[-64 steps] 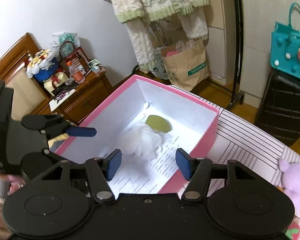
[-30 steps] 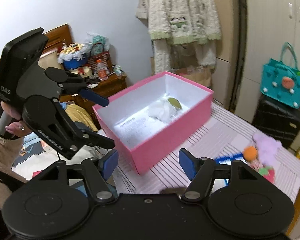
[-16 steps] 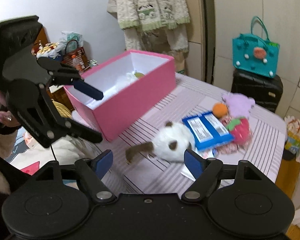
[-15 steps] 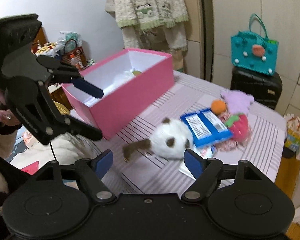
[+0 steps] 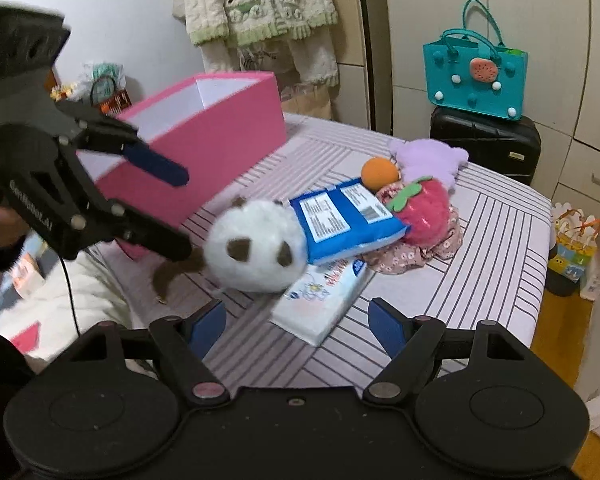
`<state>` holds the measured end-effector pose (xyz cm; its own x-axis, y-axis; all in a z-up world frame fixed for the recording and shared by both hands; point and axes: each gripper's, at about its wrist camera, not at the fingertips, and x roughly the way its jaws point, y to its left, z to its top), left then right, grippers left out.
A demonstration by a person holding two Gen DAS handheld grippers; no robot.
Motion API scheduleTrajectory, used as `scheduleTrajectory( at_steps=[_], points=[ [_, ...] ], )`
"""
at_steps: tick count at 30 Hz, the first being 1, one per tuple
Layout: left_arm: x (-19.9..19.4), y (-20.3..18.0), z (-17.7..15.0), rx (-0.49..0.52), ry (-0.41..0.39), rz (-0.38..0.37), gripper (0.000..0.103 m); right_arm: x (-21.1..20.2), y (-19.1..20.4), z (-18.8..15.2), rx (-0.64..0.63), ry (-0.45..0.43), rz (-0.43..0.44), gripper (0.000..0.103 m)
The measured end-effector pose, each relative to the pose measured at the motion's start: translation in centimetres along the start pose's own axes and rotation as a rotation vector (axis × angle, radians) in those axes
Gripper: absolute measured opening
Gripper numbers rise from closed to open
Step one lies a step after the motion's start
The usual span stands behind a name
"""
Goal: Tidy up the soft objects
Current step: 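Move the left tool back to the white panda plush and grasp it, then carry the panda plush in the left tool over the pink box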
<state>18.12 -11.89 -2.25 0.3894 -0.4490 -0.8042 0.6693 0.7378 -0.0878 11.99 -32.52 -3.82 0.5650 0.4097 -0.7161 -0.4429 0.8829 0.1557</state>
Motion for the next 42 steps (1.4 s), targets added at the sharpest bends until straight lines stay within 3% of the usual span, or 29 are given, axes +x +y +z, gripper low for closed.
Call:
scheduleTrajectory(
  at_steps=[8, 15, 18, 19, 24, 29, 42],
  points=[
    [3.1, -0.4, 0.1, 0.032, 0.007, 0.038, 0.092, 3.2, 0.6, -0.9, -0.103, 0.025, -0.069, 0.082],
    [5.0, 0.3, 0.0, -0.028, 0.044, 0.000, 0.090, 4.1, 1.8, -0.9, -0.163, -0.007, -0.015, 0.082],
    [5.7, 0.8, -0.2, -0.063, 0.065, -0.012, 0.079, 4.6, 2.7, -0.8, -0.203, -0.026, 0.013, 0.082],
    [6.1, 1.0, -0.3, -0.082, 0.081, -0.027, 0.066, 4.7, 3.0, -0.7, -0.218, -0.033, 0.023, 0.082],
    [6.9, 1.6, -1.0, -0.151, 0.114, -0.086, 0.056, 5.9, 3.5, -0.4, -0.206, -0.060, 0.057, 0.081],
    [6.0, 1.3, -1.3, -0.141, 0.108, -0.058, 0.054, 6.6, 4.4, -0.4, -0.228, -0.088, 0.000, 0.075],
    [1.3, -0.2, -2.2, -0.111, 0.097, -0.064, 0.054, 3.1, 7.4, -0.5, -0.269, -0.122, -0.017, 0.075]
  ],
)
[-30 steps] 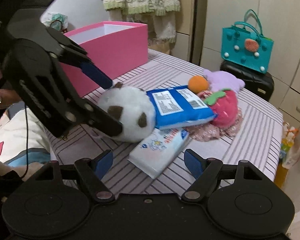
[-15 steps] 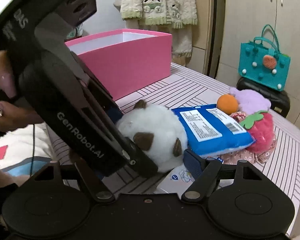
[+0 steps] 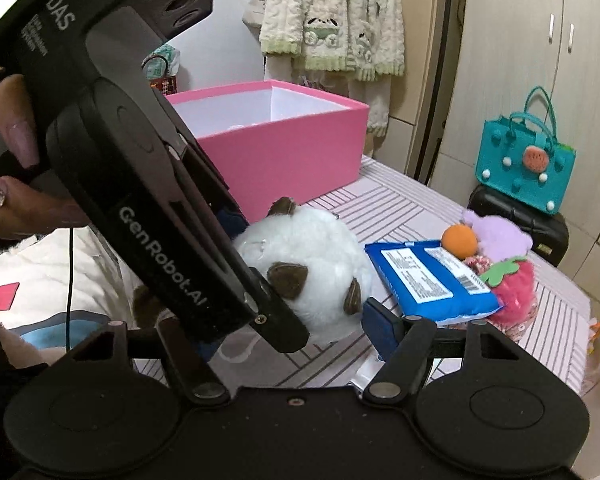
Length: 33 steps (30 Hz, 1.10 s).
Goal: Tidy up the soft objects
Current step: 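Carry the panda plush in the left tool over the pink box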
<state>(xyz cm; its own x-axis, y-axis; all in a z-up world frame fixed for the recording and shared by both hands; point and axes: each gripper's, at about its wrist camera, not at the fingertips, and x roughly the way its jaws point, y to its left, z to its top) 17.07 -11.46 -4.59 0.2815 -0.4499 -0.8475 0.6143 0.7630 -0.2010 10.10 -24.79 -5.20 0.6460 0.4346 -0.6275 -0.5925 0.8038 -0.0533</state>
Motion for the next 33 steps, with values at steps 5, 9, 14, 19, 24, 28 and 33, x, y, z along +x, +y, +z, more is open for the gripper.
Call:
scheduleTrajectory(
  at_steps=[5, 9, 14, 19, 24, 28, 33],
  points=[
    [-2.0, -0.6, -0.5, 0.022, 0.001, 0.008, 0.054, -1.3, 1.2, 1.2, -0.024, 0.010, -0.002, 0.074],
    [-3.6, -0.4, -0.7, 0.022, 0.015, 0.000, 0.054, -2.1, 2.1, 2.2, -0.046, 0.018, 0.002, 0.074],
    [-5.7, -0.2, -1.1, 0.025, 0.009, 0.005, 0.054, -3.2, 3.4, 3.6, -0.073, 0.017, 0.014, 0.074],
    [-8.7, 0.5, -1.1, 0.028, -0.040, 0.041, 0.054, -3.8, 5.0, 5.7, -0.115, 0.001, 0.014, 0.074],
    [-12.3, 1.7, -0.7, 0.032, -0.123, 0.091, 0.054, -4.1, 6.3, 8.8, -0.170, -0.065, -0.015, 0.074],
    [-14.6, 3.3, -0.1, 0.033, -0.200, 0.121, 0.055, -4.0, 6.9, 11.3, -0.193, -0.124, -0.023, 0.074],
    [-16.1, 6.1, 0.6, -0.026, -0.262, 0.132, 0.055, -2.6, 6.8, 14.3, -0.167, -0.174, 0.004, 0.074]
  ],
)
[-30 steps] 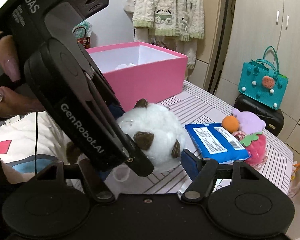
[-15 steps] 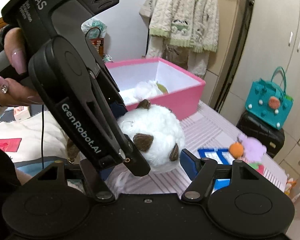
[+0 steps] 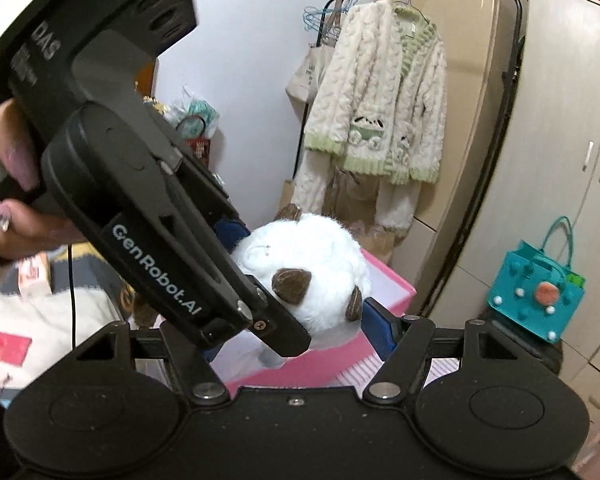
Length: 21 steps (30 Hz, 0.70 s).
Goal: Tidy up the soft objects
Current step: 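Carry the panda plush in the left tool over the pink box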
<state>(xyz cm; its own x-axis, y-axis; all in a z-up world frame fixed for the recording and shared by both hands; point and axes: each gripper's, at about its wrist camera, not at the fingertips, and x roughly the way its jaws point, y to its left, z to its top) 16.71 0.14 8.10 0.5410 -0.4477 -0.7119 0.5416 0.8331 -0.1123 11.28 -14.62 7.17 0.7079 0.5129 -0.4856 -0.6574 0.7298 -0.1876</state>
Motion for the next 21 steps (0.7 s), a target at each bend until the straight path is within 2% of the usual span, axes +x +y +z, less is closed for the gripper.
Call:
scheduleTrajectory(
  at_steps=[8, 17, 21],
  points=[
    [1.7, 5.4, 1.0, -0.117, 0.008, 0.012, 0.055, 4.7, -1.1, 2.2, 0.024, 0.009, 0.085, 0.074],
    [8.5, 12.5, 0.6, -0.306, 0.106, -0.025, 0.055, 12.9, -3.1, 2.2, 0.038, 0.115, 0.172, 0.073],
    [11.8, 14.6, 0.5, -0.353, 0.131, -0.049, 0.055, 15.8, -3.1, 1.5, -0.022, 0.174, 0.145, 0.072]
  ],
)
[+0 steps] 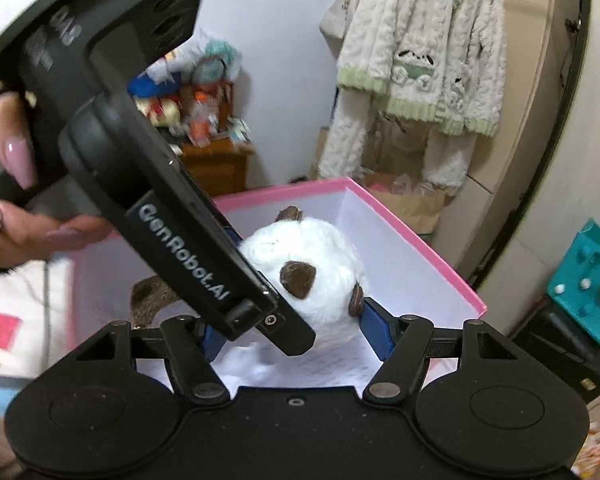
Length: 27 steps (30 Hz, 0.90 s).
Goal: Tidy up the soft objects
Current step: 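Carry the panda plush in the left tool over the pink box, then open the left tool to release the panda into the box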
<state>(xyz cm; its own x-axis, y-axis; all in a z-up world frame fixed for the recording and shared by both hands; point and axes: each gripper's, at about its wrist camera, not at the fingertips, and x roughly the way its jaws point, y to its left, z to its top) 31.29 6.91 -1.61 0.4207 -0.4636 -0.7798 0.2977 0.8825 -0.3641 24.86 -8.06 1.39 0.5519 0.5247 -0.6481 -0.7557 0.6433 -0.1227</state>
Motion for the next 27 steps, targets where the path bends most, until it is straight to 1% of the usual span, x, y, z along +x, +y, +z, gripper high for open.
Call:
scheduleTrajectory(
  at_steps=[4, 9, 13, 16, 18, 21, 24, 27],
  points=[
    [2.4, 1.4, 0.7, -0.032, 0.033, -0.020, 0.055, 2.0, -0.2, 0.0, -0.057, 0.059, -0.056, 0.071],
    [4.3, 2.0, 1.2, -0.042, 0.075, -0.009, 0.054, 3.9, -0.6, 0.2, -0.112, 0.138, -0.072, 0.069],
    [5.4, 2.2, 1.3, -0.057, 0.098, -0.001, 0.050, 5.1, -0.4, 0.1, -0.183, 0.173, -0.120, 0.069],
    [6.1, 2.4, 1.3, -0.072, 0.108, 0.000, 0.049, 6.1, -0.5, 0.0, -0.213, 0.196, -0.152, 0.067],
    [5.9, 2.3, 1.2, -0.067, 0.090, 0.014, 0.049, 6.3, -0.6, -0.1, -0.211, 0.202, -0.162, 0.067],
    [4.6, 1.9, 0.9, -0.021, 0.046, 0.049, 0.050, 5.9, -0.7, -0.1, -0.193, 0.194, -0.176, 0.069],
    [2.8, 1.4, 0.2, 0.025, -0.002, 0.090, 0.050, 4.7, -0.8, -0.2, -0.149, 0.170, -0.147, 0.069],
    [0.9, 1.1, -0.6, 0.057, -0.033, 0.125, 0.051, 2.9, -1.0, -0.5, -0.071, 0.134, -0.116, 0.069]
  ],
)
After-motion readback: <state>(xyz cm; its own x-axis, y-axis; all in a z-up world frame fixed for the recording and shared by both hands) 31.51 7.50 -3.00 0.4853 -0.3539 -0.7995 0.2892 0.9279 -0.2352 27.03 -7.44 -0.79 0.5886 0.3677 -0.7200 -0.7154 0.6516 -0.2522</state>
